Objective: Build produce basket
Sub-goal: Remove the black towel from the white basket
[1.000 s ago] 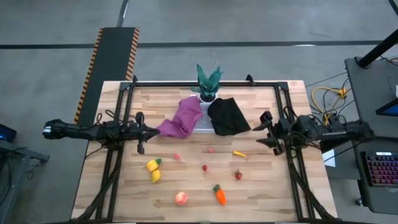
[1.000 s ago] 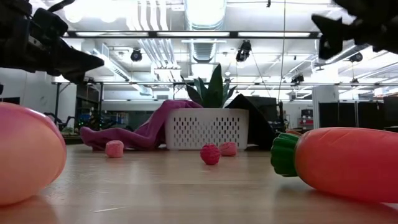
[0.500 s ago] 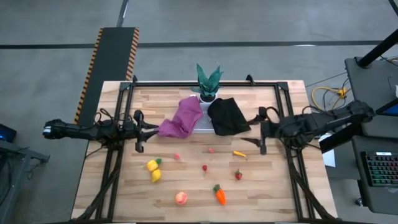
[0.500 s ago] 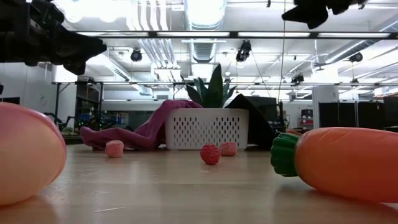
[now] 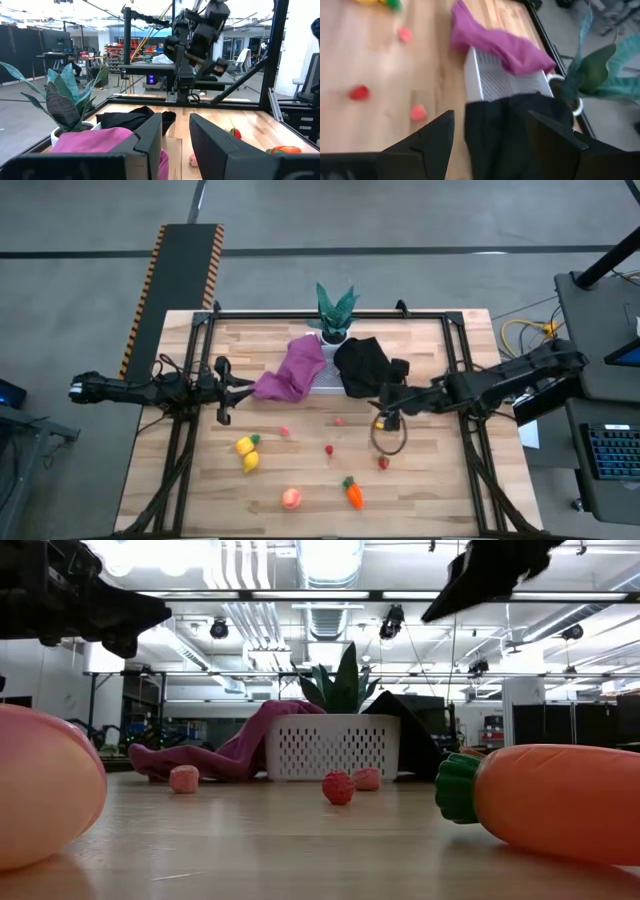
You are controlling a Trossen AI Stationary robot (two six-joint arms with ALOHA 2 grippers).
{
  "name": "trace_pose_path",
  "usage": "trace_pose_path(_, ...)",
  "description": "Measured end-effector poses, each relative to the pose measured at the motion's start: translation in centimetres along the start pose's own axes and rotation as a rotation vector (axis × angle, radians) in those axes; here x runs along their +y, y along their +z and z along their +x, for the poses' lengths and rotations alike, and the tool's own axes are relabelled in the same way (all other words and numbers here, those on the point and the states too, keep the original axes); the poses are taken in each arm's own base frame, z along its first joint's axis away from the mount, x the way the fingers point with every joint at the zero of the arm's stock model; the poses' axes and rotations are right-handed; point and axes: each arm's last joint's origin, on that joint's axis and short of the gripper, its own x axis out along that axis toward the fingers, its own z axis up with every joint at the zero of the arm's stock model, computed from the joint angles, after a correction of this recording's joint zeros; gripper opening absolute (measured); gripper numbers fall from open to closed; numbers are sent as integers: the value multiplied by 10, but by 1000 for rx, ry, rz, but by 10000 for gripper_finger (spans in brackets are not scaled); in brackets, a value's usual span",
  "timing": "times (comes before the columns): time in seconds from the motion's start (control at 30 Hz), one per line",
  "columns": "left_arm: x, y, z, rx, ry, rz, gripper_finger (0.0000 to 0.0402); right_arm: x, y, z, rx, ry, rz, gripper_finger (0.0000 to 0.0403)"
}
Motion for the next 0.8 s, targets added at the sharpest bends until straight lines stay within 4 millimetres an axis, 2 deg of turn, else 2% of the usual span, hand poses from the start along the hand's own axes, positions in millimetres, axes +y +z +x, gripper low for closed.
trace_pose_path(0.17,0,0,0,2,0,0,87,11,-13,31,119,-38,-8,237)
trace_pose_path(0.33,0,0,0,0,0,0,87,21,-19,51,166,-94,0,231)
trace_pose_path(0.5,0,0,0,-1,0,0,87,27,-25,65,202,-190,3,228)
trace_pose_path(0.8,0,0,0,0,0,0,87,35,-30,78,211,-189,53,228)
